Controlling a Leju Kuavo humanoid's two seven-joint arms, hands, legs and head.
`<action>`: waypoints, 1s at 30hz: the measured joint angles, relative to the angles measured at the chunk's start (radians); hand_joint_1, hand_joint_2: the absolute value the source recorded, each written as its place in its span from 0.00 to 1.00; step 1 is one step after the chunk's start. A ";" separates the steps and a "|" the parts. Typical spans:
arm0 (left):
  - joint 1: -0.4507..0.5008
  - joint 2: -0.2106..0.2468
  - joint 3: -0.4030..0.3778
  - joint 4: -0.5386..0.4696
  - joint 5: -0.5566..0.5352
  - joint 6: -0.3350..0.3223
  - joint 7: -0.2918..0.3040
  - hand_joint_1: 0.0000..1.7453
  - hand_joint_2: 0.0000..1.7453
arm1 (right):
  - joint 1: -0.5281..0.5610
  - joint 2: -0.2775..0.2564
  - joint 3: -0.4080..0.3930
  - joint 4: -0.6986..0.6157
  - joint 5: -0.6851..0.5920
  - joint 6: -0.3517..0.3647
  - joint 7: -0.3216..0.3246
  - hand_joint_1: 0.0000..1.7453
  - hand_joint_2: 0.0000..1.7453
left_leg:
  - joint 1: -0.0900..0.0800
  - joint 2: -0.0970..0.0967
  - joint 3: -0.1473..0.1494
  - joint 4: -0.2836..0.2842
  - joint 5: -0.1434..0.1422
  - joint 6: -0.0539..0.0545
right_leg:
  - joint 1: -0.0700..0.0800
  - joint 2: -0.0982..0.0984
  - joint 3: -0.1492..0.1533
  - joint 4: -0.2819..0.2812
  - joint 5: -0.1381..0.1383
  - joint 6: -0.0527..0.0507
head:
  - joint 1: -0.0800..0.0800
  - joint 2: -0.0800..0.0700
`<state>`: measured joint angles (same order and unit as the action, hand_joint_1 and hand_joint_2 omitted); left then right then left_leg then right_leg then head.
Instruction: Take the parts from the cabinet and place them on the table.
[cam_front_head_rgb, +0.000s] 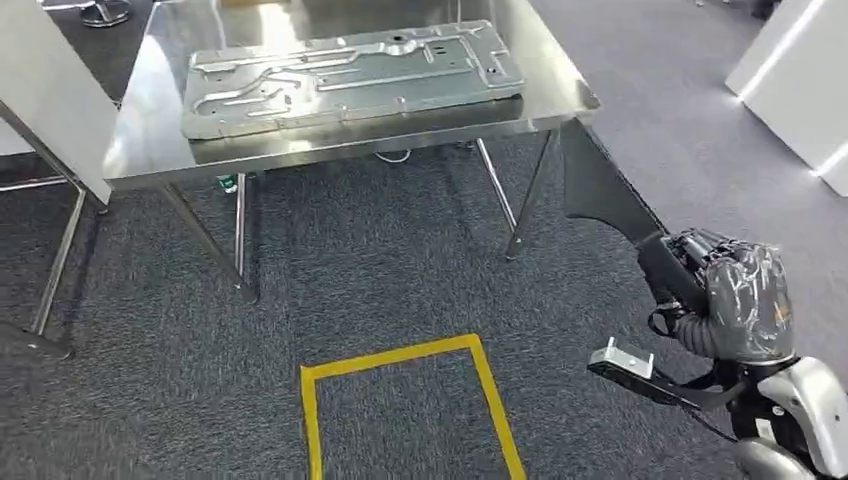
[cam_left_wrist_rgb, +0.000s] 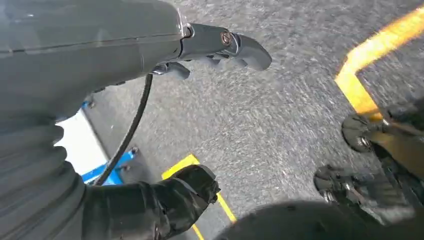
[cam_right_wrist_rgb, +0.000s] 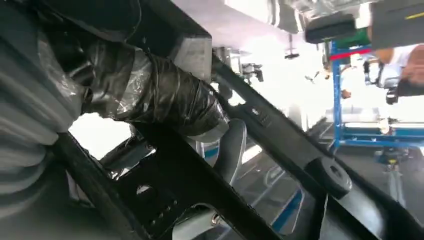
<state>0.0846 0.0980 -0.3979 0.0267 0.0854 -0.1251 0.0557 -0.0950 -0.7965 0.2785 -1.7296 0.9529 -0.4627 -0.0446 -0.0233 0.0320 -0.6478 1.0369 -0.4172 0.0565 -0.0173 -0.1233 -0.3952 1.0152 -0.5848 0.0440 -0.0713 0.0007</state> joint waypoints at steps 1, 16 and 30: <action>0.005 0.000 0.000 0.000 -0.001 0.000 0.000 0.00 1.00 | 0.001 0.000 0.000 0.000 0.000 0.000 0.000 1.00 1.00 | 0.004 -0.008 0.022 -0.015 -0.005 0.003 | -0.006 0.044 -0.018 0.046 0.007 -0.001 | 0.003 0.000; 0.006 -0.002 0.001 0.000 -0.002 0.000 0.003 0.00 1.00 | -0.003 -0.005 -0.001 0.000 0.005 0.018 0.010 1.00 1.00 | 0.006 -0.131 0.158 0.004 -0.111 -0.024 | -0.011 0.152 -0.206 0.024 0.130 -0.040 | 0.004 0.000; 0.004 0.009 0.001 0.001 -0.005 0.000 0.005 0.00 1.00 | 0.007 -0.016 -0.002 0.000 0.006 0.018 0.009 1.00 1.00 | -0.029 -0.042 0.068 -0.052 -0.041 0.041 | 0.001 0.124 -0.082 0.009 0.073 -0.037 | 0.001 0.000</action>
<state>0.0889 0.1068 -0.3971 0.0278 0.0809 -0.1251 0.0607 -0.0876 -0.8122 0.2769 -1.7300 0.9590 -0.4452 -0.0355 -0.0523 -0.0098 -0.5802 0.9852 -0.4582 0.0973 -0.0160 0.0004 -0.4774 1.0243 -0.5116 0.0070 -0.0698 0.0004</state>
